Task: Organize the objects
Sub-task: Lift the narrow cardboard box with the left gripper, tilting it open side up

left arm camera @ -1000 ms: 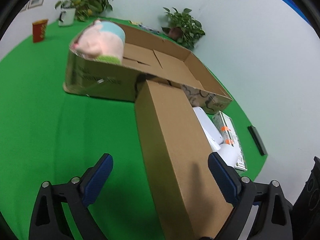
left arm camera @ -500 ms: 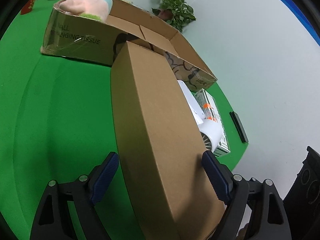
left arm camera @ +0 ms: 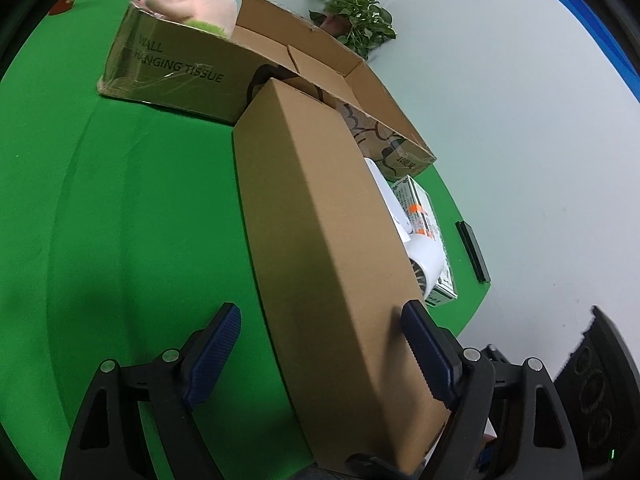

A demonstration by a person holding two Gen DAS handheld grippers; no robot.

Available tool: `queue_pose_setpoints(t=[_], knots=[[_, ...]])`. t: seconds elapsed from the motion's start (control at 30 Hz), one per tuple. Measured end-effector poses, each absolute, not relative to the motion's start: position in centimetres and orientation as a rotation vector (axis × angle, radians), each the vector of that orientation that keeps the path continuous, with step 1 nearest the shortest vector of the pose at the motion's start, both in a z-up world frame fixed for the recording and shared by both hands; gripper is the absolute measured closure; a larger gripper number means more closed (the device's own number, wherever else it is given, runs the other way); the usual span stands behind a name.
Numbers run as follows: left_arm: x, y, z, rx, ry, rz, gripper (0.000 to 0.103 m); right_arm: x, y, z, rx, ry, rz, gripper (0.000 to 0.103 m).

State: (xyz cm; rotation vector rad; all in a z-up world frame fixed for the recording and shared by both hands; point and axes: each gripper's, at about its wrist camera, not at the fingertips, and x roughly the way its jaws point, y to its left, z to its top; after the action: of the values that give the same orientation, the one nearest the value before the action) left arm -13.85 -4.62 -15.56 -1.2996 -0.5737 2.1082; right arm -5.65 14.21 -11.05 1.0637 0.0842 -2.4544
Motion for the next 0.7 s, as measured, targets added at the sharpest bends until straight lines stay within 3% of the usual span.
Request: queue_pose_setpoints(t=[0.17, 0.23, 0.3, 0.33, 0.47, 0.7], knots=[[-12.9, -4.6, -14.9, -1.287, -0.585, 2.101, 0.011, -6.7, 17.7, -11.6, 1.122, -0.403, -2.177, 0.012], [-12.5, -4.4, -14.4, -1.282, -0.575, 2.122, 0.021, -7.3, 17.8, -12.6, 1.139, -0.515, -2.037, 0.012], [-12.0, -4.3, -13.8, -1.275, -0.546, 2.147, 0.036, -7.5, 17.5, -13.2, 1.144, -0.531, -1.983, 0.012], [-11.7, -4.2, -13.2, -1.274, -0.524, 2.173, 0.038, -7.5, 17.4, -13.3, 1.137, -0.537, -1.968, 0.012], [-11.2, -4.0, -12.2, -1.323, -0.458, 2.272, 0.037, -7.5, 17.3, -13.2, 1.128, -0.521, -1.963, 0.011], [-10.7, -2.8, -10.0, -1.297, -0.389, 2.335, 0.039, -6.2, 18.6, -10.5, 1.048, -0.318, -2.138, 0.011]])
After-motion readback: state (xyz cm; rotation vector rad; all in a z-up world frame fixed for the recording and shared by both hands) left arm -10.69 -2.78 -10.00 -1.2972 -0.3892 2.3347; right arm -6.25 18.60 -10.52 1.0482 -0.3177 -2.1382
